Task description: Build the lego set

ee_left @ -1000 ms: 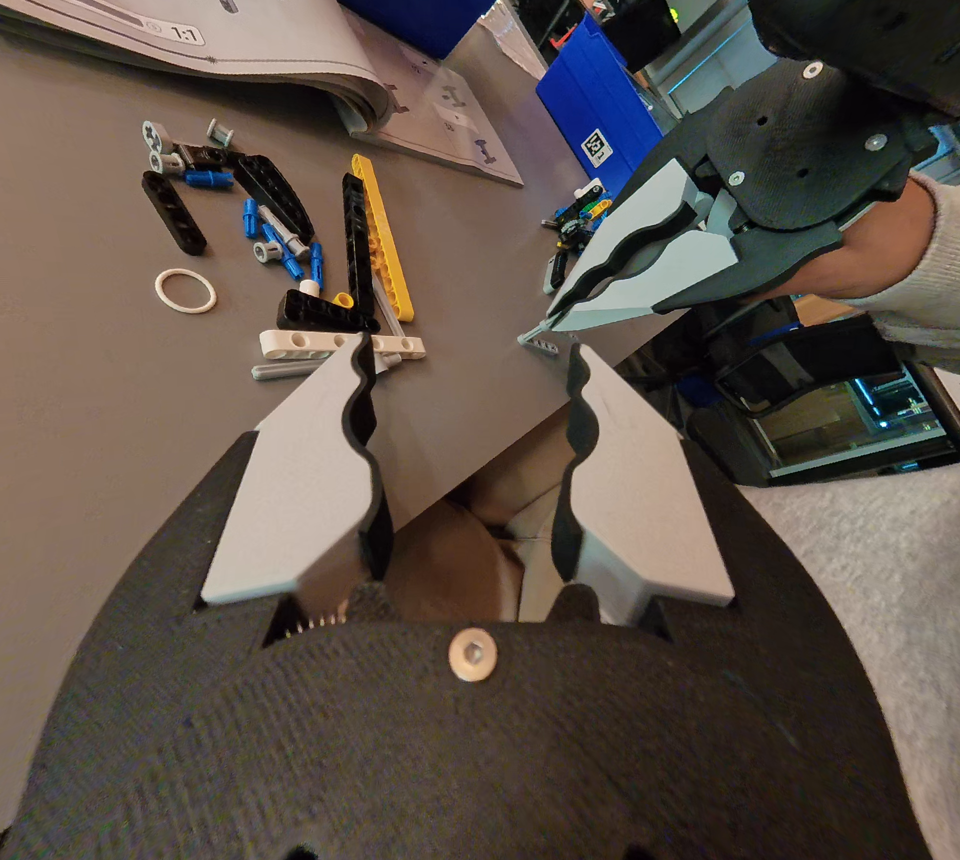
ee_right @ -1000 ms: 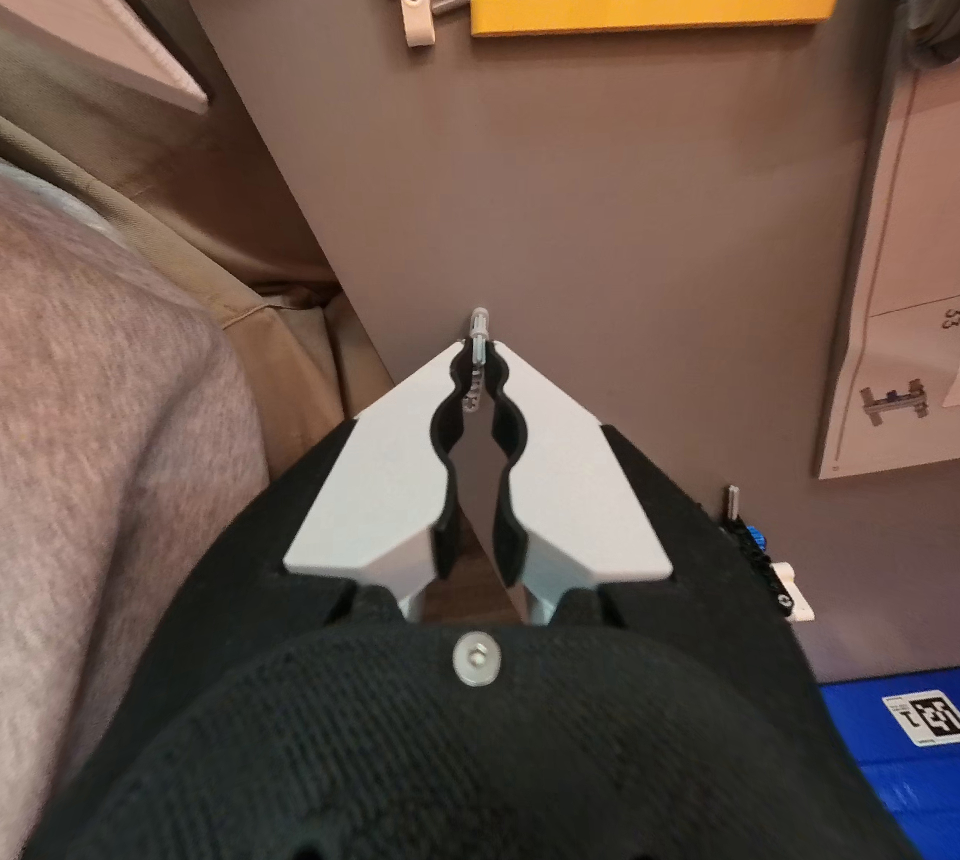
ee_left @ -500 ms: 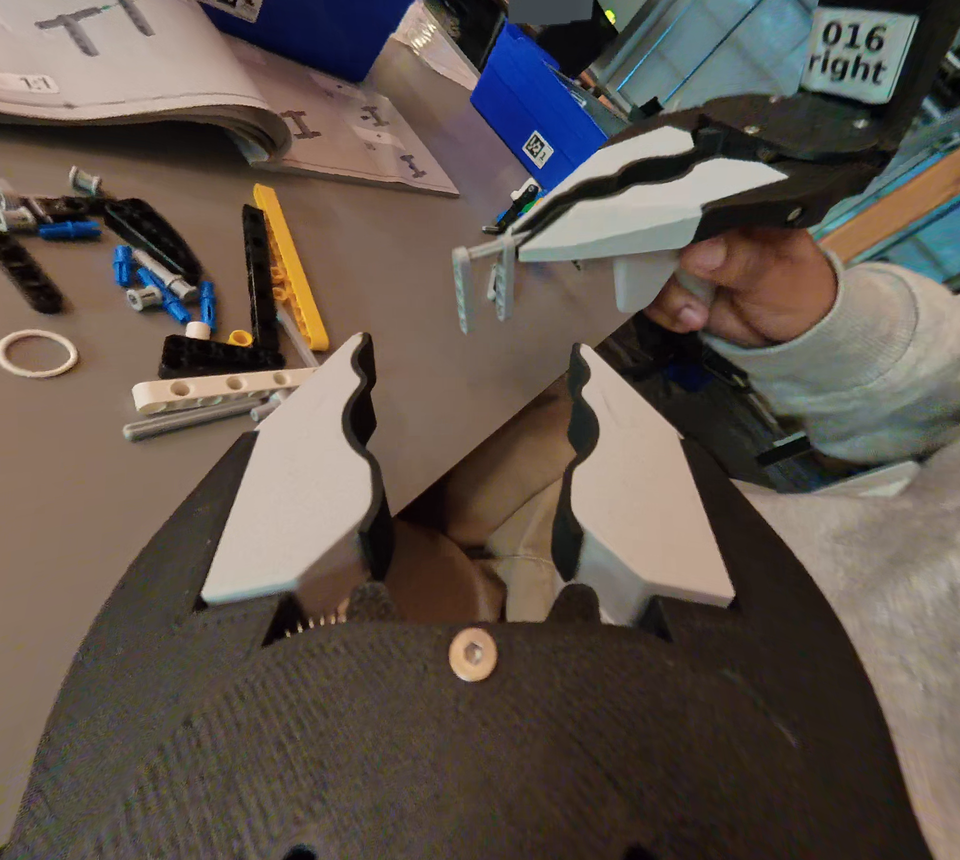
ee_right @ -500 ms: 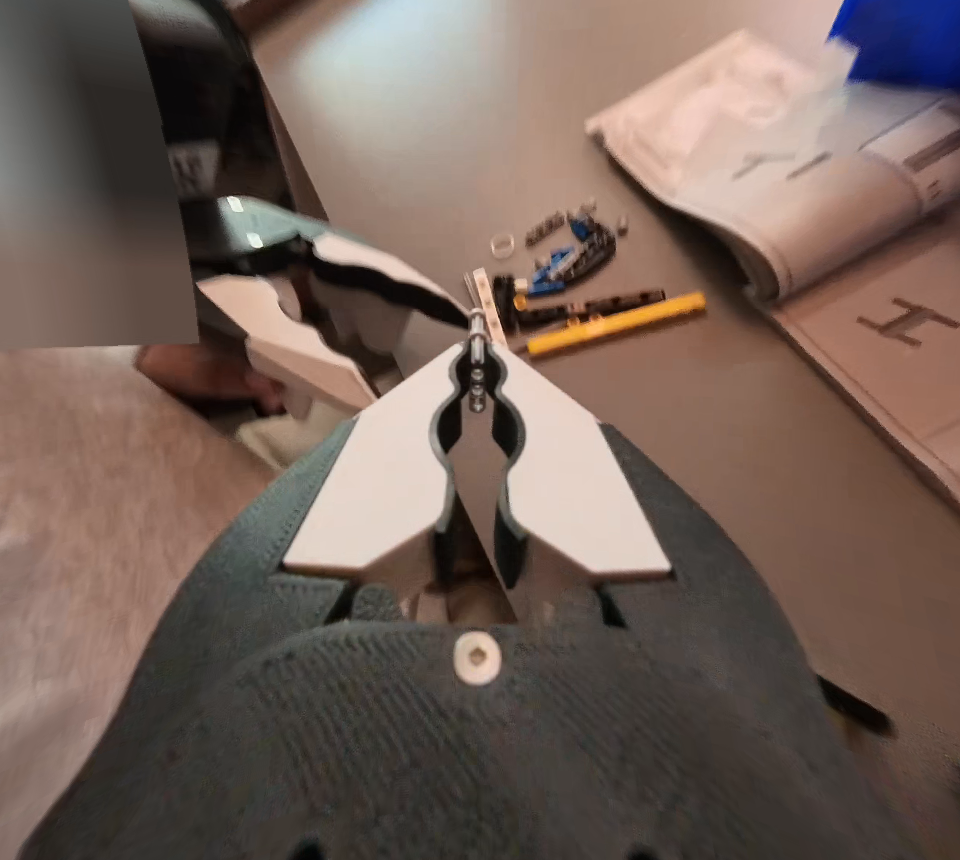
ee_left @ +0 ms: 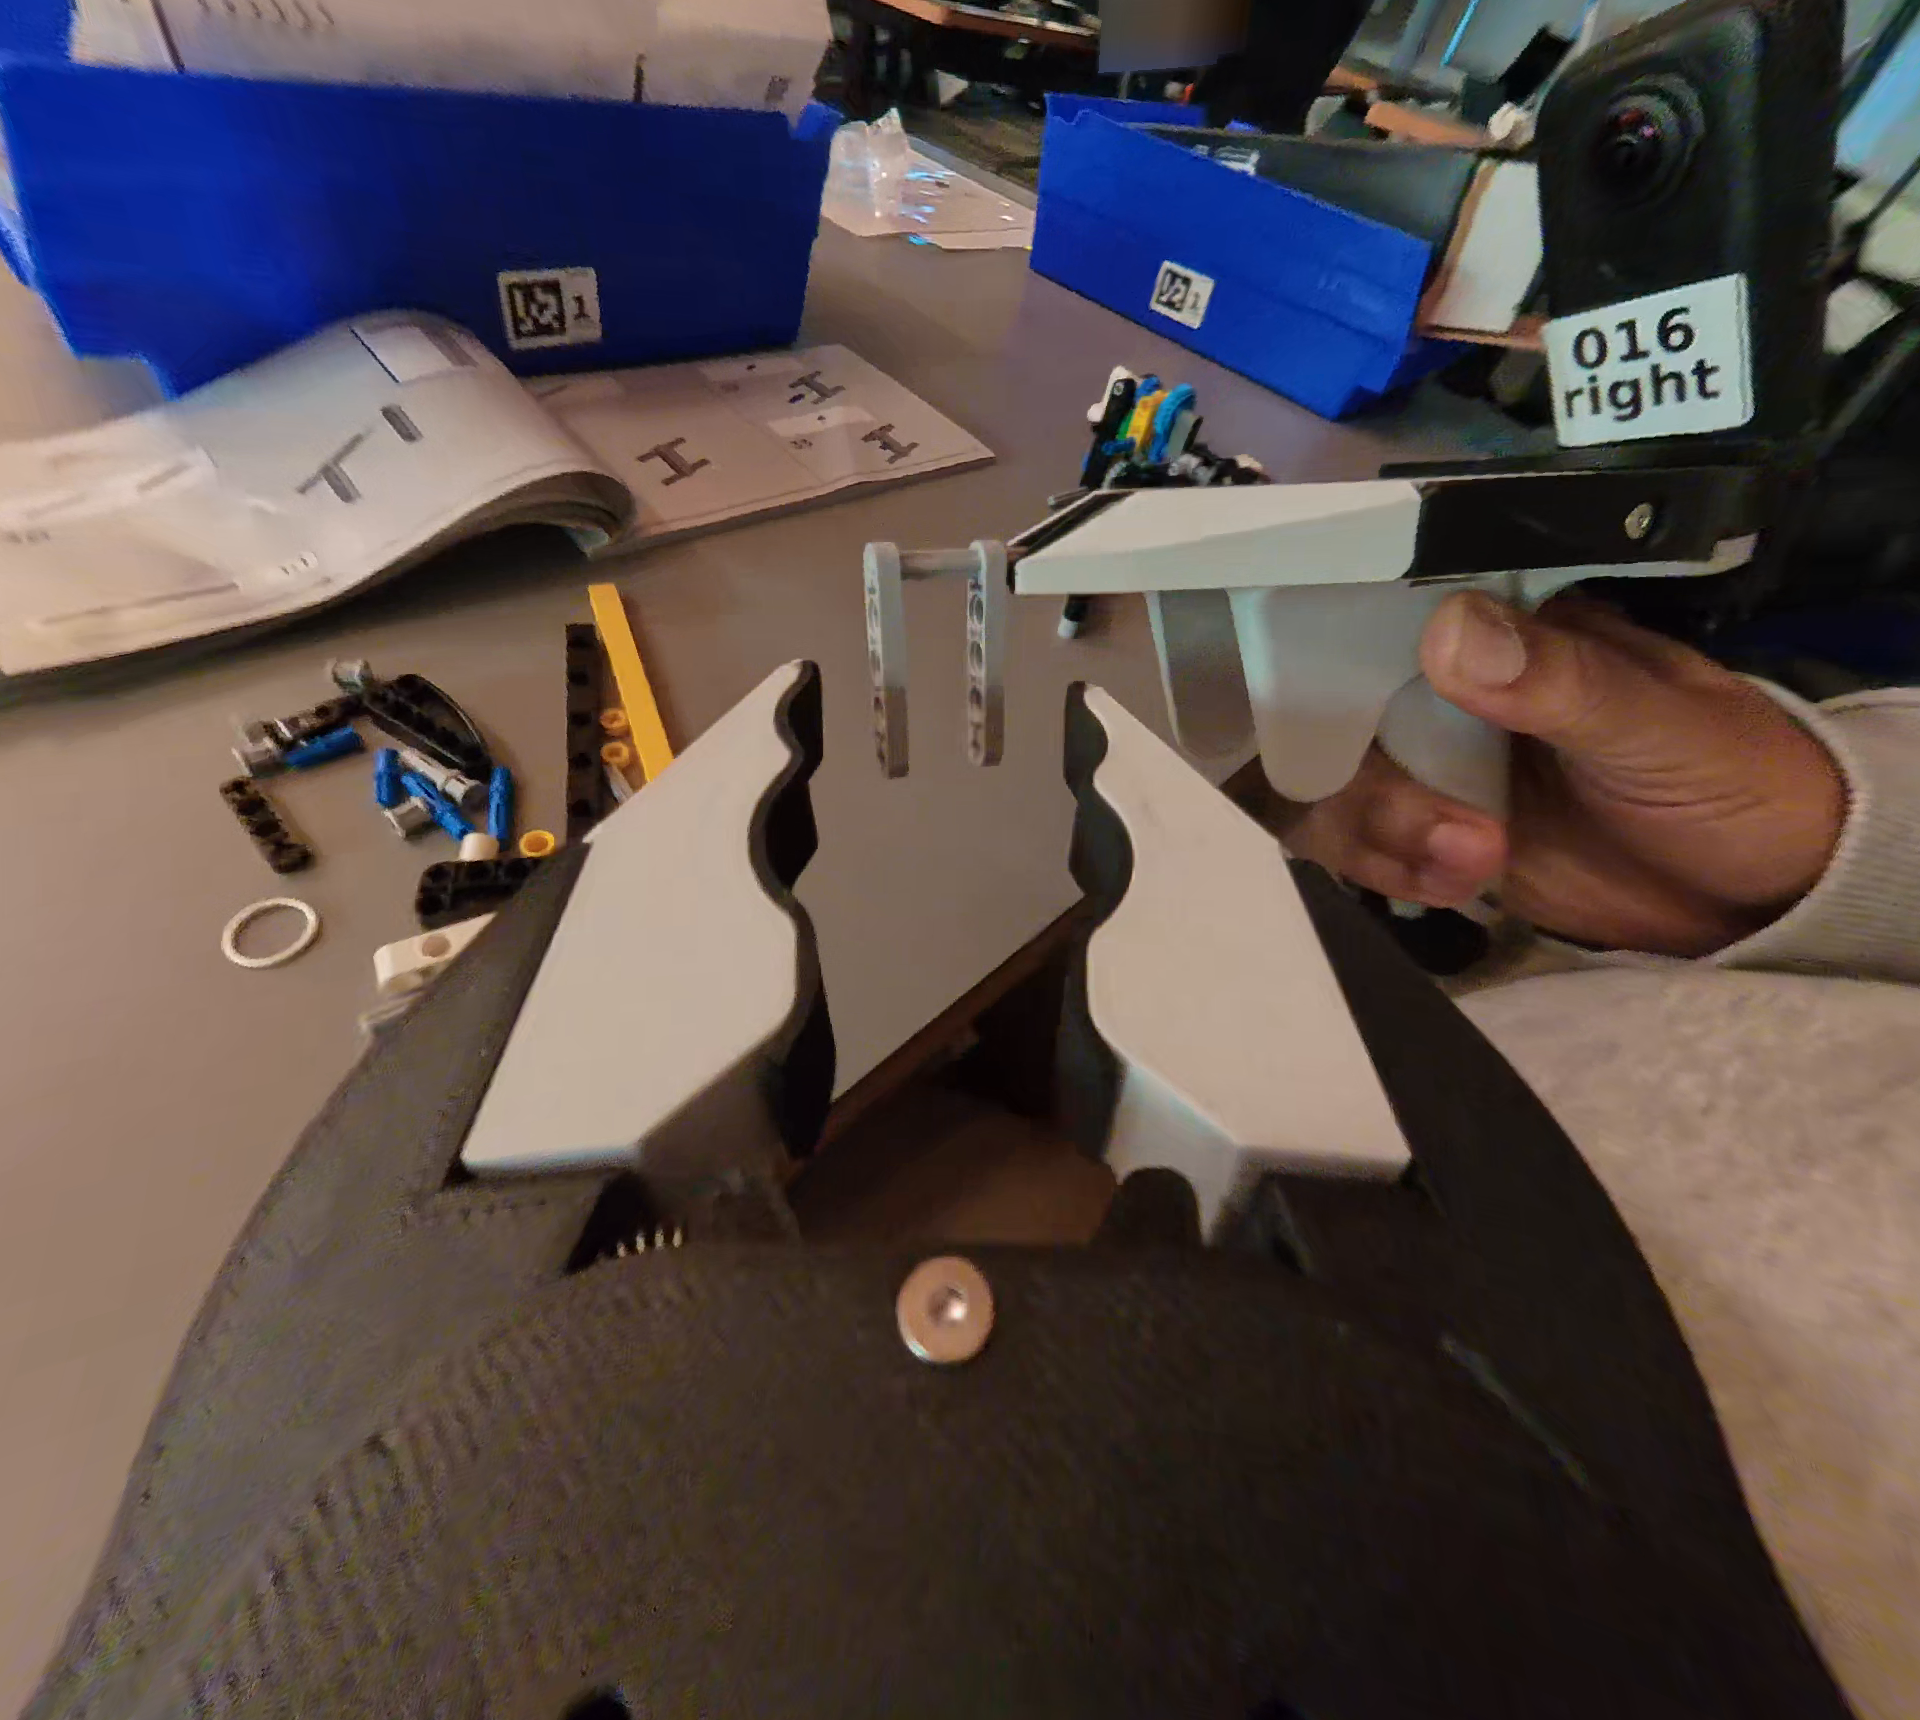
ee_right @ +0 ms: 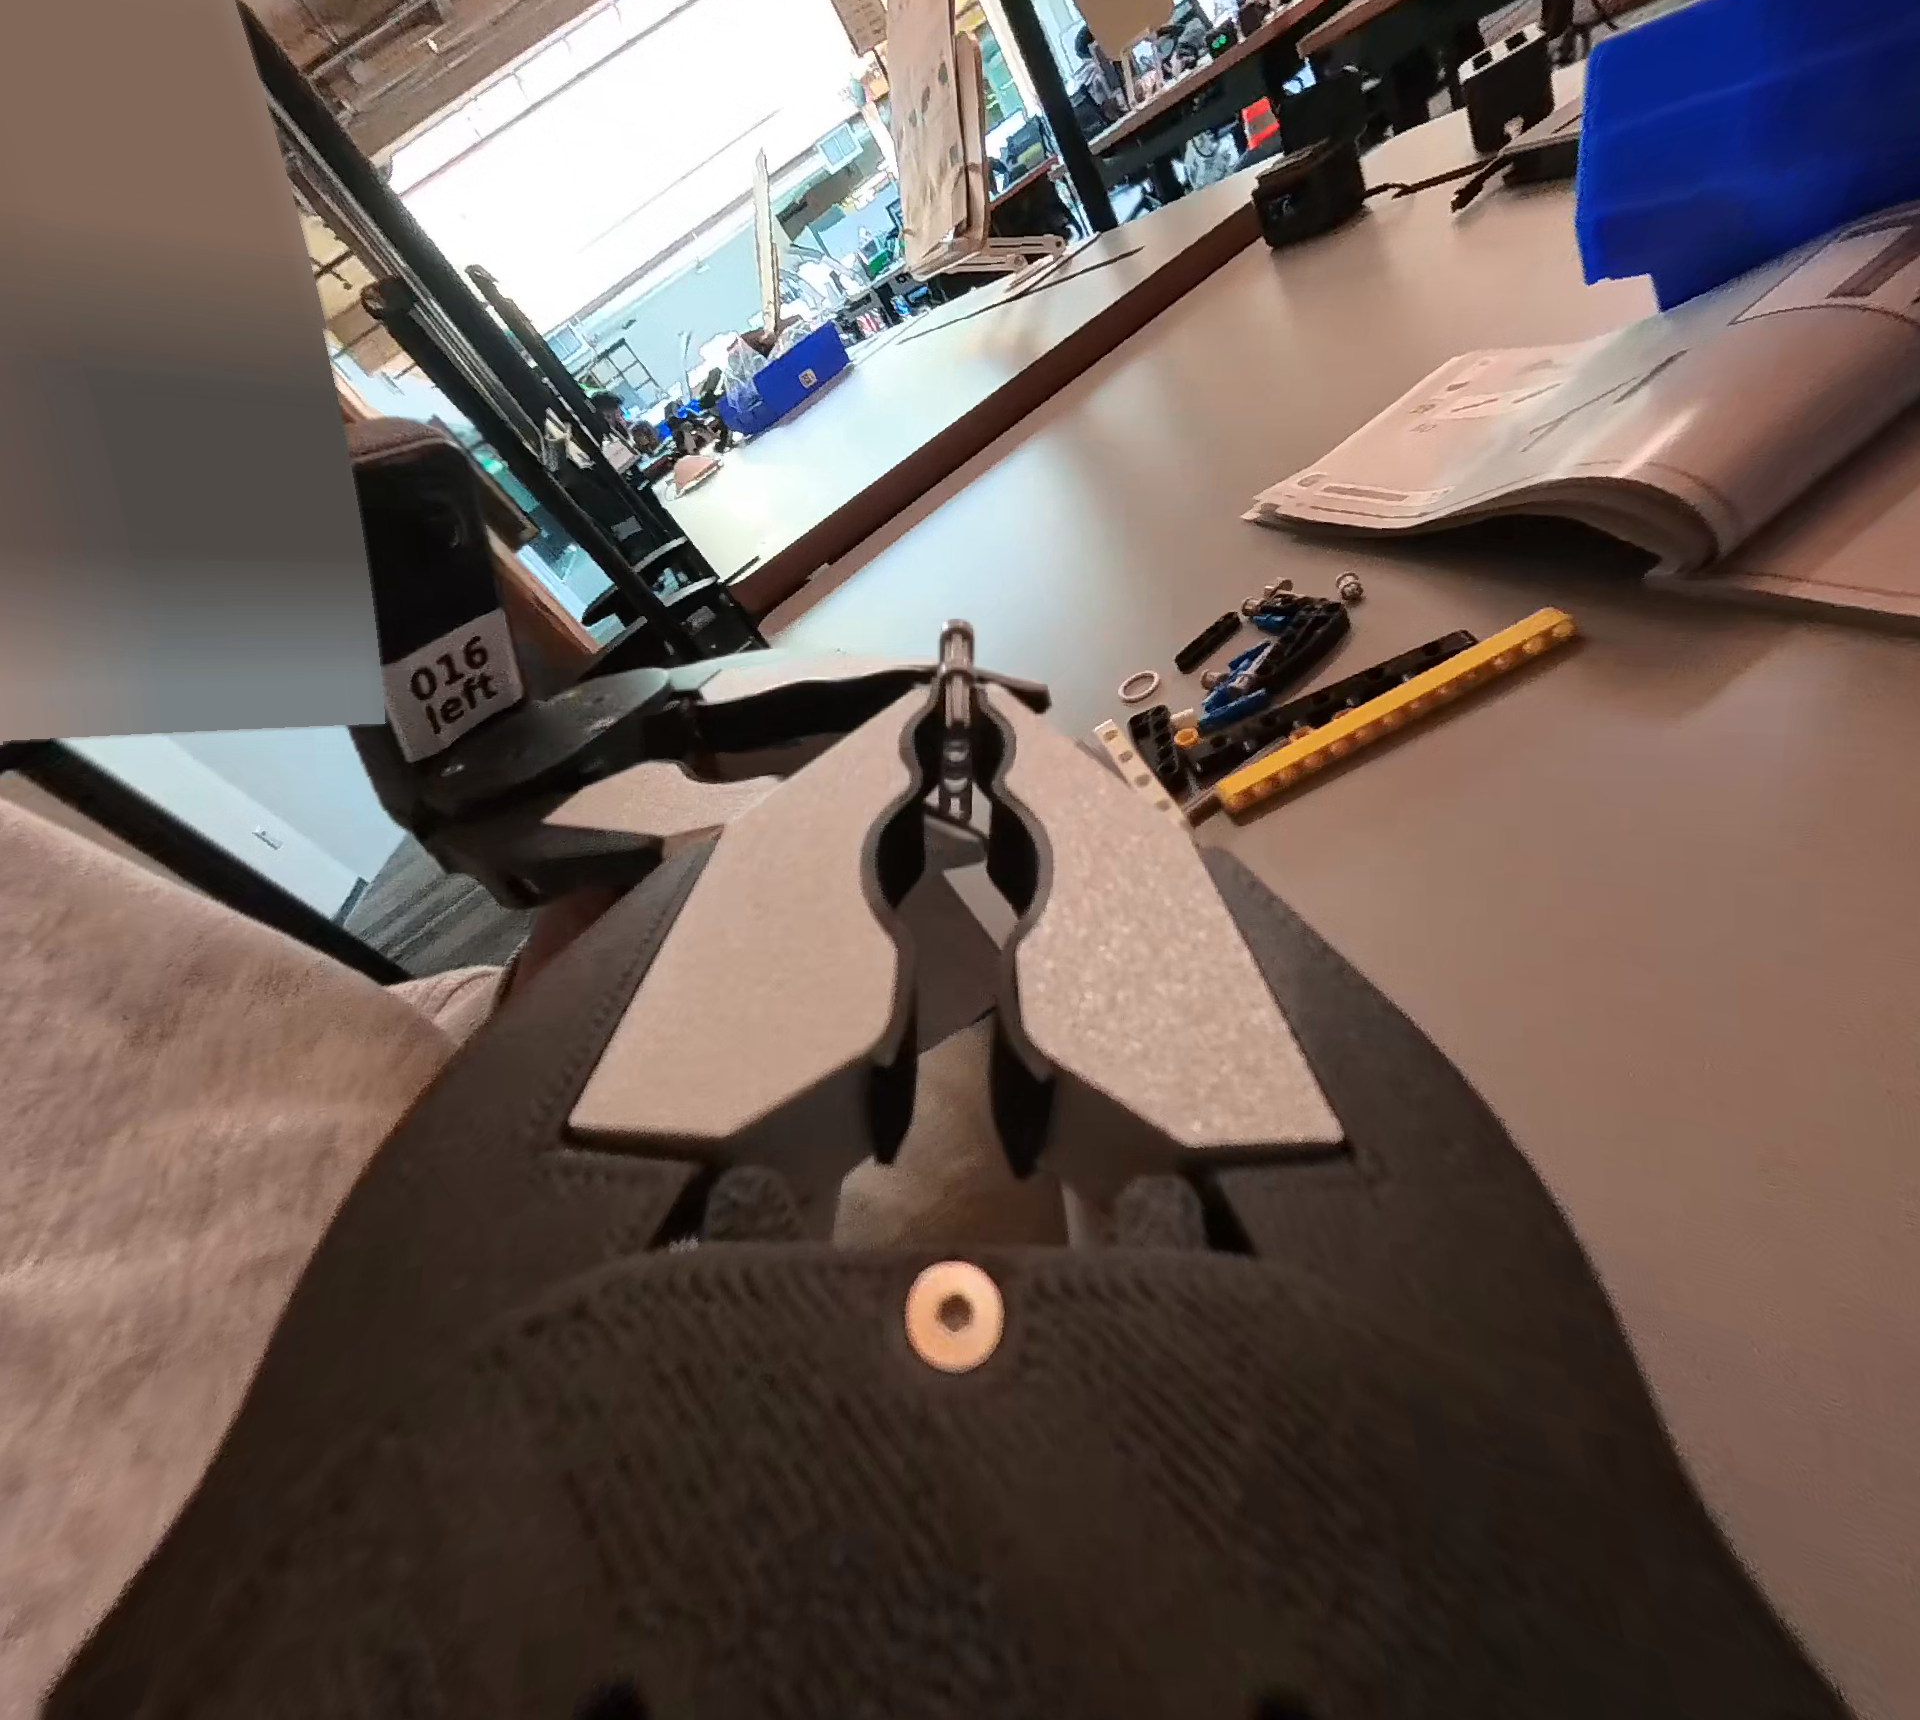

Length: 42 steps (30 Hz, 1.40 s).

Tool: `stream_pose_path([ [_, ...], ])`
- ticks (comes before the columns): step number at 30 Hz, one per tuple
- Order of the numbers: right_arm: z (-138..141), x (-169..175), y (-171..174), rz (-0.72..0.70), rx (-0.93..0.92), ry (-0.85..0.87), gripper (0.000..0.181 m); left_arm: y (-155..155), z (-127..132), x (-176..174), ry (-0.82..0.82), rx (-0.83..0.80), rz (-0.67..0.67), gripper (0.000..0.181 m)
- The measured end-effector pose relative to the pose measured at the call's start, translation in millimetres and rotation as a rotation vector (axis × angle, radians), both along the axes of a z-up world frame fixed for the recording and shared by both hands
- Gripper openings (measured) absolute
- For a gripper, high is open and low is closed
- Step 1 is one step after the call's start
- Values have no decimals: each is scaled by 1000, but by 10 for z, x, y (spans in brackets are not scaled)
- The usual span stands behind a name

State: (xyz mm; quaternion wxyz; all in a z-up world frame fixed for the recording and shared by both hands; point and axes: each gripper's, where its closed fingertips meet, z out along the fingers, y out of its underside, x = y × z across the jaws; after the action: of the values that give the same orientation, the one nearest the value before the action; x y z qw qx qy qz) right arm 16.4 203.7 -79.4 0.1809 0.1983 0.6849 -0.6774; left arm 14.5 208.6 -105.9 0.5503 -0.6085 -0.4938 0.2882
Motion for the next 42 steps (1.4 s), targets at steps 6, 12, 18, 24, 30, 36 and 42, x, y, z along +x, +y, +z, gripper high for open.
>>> stream_pose_path([
  [6, -84, 16, 71, -18, 1, 36, 2, 32, 11, -13, 64, -155, 73, 25],
  [12, -243, 31, 87, -20, 97, 57, 3, 52, -108, -57, 34, -245, 114, 26],
  [18, -283, 43, 79, -24, 147, 86, 3, 22, -153, -55, 20, -300, 129, 23],
  [24, -373, 60, 57, -11, 209, 72, 3, -8, -236, -42, -16, -351, 135, 22],
  [30, -432, 70, 75, 7, 255, 68, 3, 16, -297, -34, -48, -356, 116, 21],
  [36, -464, 81, 114, 56, 278, 47, 3, 64, -328, -27, -49, -370, 85, 22],
  [42, -431, 72, 127, 104, 267, 3, 3, 71, -290, -44, -50, -244, 37, 34],
])
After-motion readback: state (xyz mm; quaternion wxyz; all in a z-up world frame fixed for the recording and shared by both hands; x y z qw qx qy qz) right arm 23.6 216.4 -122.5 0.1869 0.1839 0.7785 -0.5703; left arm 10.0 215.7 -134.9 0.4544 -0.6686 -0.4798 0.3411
